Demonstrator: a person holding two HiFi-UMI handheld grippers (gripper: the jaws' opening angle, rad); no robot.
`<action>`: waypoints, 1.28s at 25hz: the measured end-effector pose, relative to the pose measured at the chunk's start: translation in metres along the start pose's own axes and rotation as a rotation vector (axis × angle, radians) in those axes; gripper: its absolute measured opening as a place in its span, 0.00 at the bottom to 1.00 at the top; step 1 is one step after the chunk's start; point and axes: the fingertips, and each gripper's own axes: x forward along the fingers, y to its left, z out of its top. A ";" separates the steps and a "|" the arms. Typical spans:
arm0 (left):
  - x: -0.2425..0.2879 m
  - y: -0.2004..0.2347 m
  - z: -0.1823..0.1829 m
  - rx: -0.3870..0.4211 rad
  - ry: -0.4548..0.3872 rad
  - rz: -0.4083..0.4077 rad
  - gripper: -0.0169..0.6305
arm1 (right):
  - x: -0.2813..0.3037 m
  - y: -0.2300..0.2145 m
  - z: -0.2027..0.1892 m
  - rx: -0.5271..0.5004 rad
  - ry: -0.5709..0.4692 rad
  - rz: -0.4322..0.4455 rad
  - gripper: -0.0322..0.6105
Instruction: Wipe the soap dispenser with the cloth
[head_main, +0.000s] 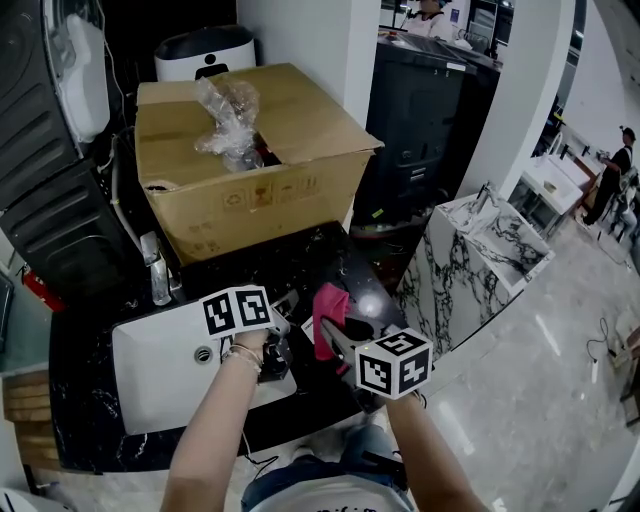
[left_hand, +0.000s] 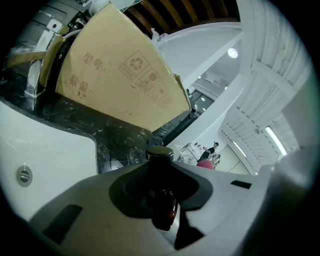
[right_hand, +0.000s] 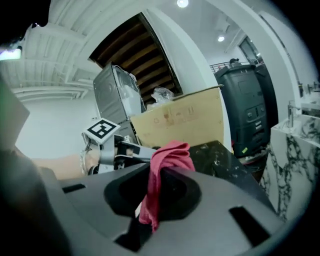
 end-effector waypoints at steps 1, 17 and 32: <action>0.000 -0.001 0.000 0.009 0.000 0.003 0.17 | 0.005 0.007 0.005 -0.017 -0.005 0.021 0.12; 0.002 -0.012 -0.002 0.144 0.000 -0.041 0.17 | -0.007 -0.034 -0.061 0.068 0.167 -0.153 0.13; -0.006 -0.037 -0.014 0.512 -0.059 -0.186 0.17 | 0.017 -0.020 -0.033 0.312 -0.021 0.025 0.12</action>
